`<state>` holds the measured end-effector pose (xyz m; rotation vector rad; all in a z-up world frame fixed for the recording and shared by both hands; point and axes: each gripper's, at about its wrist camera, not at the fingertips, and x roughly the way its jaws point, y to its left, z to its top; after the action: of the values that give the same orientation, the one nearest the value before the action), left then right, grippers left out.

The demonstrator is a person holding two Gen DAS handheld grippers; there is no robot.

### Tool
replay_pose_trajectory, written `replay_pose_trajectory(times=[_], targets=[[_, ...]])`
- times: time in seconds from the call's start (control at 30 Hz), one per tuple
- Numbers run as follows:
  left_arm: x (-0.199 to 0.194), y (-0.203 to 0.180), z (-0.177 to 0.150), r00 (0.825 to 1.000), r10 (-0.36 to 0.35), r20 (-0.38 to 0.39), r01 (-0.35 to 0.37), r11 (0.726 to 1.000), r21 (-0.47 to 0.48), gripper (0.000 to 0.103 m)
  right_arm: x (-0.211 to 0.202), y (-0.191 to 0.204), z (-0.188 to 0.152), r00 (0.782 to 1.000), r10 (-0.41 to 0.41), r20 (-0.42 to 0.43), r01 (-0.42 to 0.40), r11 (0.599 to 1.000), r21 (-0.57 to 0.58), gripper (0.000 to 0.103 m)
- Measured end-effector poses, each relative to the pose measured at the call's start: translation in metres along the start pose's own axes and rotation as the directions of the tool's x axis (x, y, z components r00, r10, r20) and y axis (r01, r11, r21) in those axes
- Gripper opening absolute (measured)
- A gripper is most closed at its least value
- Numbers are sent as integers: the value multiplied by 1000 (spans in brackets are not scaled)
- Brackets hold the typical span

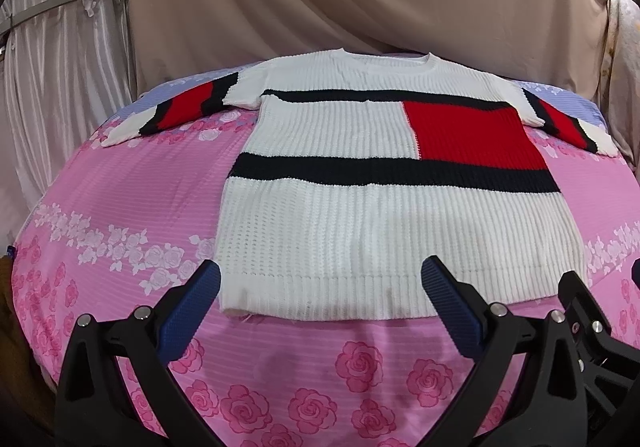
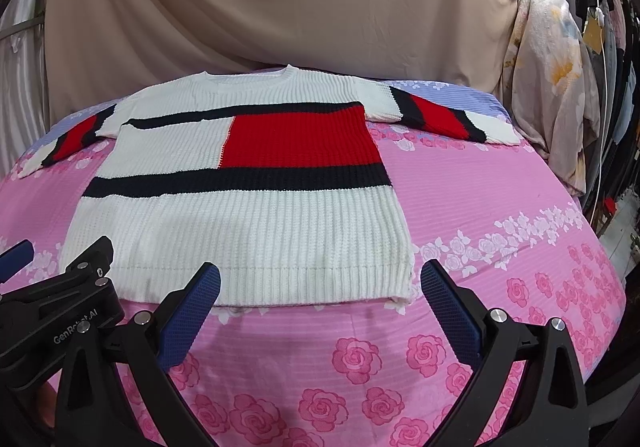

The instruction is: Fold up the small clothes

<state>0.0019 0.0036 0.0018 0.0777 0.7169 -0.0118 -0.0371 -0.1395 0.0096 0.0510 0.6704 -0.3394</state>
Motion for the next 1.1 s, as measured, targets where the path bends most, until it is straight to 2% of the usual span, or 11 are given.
replay_pose_trajectory(times=[1.1], targets=[[-3,-1,3,1000,20,9,-20,1000,5,98,2,1,1,1000,2,-6,-2,1000,13,98]])
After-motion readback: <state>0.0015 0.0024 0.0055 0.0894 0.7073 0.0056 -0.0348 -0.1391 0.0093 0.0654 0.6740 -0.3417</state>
